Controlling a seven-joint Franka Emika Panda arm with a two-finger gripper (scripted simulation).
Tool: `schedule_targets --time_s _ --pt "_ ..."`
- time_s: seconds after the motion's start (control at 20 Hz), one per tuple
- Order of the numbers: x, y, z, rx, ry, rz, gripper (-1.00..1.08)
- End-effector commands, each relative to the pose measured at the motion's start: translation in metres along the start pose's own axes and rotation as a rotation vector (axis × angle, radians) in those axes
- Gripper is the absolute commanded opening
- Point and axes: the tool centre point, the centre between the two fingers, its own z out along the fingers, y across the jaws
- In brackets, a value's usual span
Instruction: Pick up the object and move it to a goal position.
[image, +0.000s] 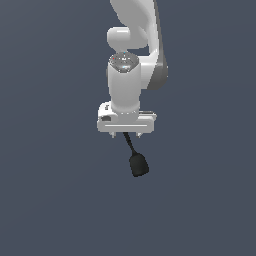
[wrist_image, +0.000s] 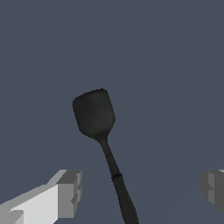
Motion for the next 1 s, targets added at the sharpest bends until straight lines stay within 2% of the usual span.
schedule_targets --time_s 0.0,0.4,0.95 --pt "0.000 0.000 0.000 0.000 0.000 0.000 1.00" --pt "0.004 0.024 -0.008 0.008 0.002 0.050 1.00" --pt "0.002 0.022 -0.001 0.006 0.000 0.027 1.00"
